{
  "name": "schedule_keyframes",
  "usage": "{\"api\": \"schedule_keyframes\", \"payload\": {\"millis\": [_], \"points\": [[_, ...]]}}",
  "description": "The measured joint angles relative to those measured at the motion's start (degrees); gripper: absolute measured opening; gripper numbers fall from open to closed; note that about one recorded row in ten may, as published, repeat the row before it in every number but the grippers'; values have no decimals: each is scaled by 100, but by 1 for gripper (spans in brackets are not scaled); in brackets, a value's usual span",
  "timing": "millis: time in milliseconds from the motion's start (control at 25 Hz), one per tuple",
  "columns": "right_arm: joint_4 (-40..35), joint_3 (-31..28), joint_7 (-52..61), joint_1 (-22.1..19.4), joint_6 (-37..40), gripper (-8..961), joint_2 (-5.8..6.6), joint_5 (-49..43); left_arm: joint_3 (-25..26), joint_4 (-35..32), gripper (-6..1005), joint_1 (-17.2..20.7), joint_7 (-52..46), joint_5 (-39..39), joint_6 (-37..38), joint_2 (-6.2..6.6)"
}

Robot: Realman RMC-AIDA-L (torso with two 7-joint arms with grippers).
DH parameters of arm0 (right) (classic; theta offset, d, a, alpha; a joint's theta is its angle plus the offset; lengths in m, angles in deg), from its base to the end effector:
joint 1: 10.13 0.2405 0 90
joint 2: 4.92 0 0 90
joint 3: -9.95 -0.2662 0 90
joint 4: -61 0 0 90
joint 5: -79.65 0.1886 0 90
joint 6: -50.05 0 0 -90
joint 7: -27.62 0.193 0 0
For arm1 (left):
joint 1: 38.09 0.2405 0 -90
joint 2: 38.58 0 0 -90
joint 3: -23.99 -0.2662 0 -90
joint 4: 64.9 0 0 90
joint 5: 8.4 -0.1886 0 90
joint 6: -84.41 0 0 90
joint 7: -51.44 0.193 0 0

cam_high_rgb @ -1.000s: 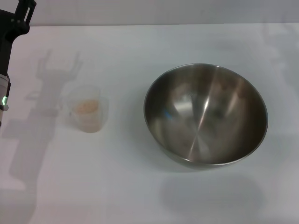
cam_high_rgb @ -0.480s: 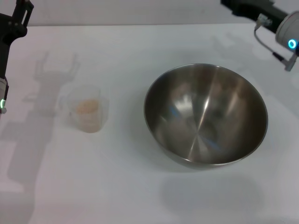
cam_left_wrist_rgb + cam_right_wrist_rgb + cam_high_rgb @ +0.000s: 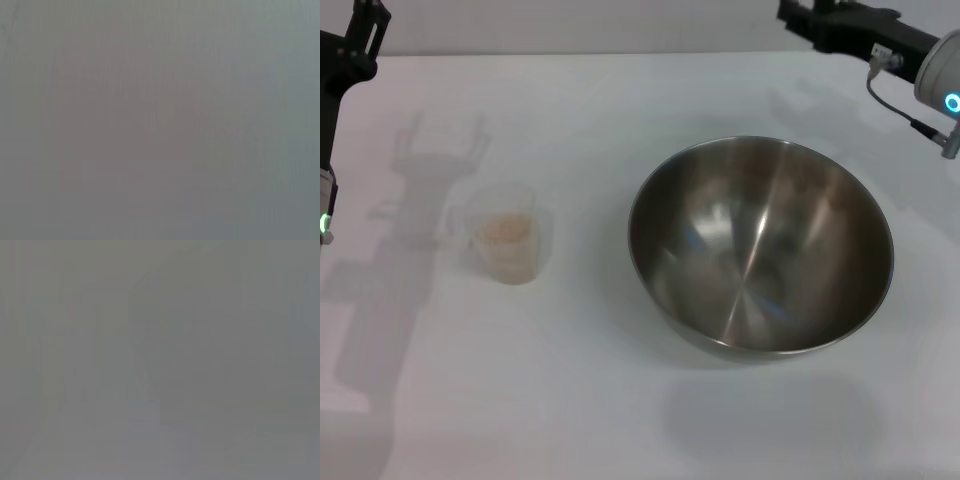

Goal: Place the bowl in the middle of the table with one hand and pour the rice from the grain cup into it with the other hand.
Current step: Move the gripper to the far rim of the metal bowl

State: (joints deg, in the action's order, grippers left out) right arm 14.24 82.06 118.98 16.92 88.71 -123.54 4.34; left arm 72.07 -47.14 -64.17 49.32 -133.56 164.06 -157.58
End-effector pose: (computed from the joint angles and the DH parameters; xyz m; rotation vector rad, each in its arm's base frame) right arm 0.2279 0.4431 -0.0128 -2.0414 0.8674 0.7473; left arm -0.2482 0.3796 0.0249 -1.4261 -0.3237 -0.9591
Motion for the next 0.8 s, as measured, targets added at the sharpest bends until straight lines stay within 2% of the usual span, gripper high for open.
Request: {"api": "schedule_keyframes", "payload": {"millis": [40,80,120,280,560,800], "points": [[-1,-105,7,2,249,537,10,-177,0,0,829,0,0,0,0,0],[-27,-380,67,19,869,537,42,-580,0,0,829,-4,0,0,-1,0],[-27,-380,67,19,869,537,42,-580,0,0,829,-4,0,0,-1,0],[-167,-1072,245,71,1987,536,123,-1279,0,0,829,-33,15,0,-9,0],[-334,-2373,1433,509,3473,536,436,-2985,0,0,829,-5,9,0,-11,8],[-715,-2642,2688,918,4281,535,578,-4634,0,0,829,4,4,0,-9,9]]}}
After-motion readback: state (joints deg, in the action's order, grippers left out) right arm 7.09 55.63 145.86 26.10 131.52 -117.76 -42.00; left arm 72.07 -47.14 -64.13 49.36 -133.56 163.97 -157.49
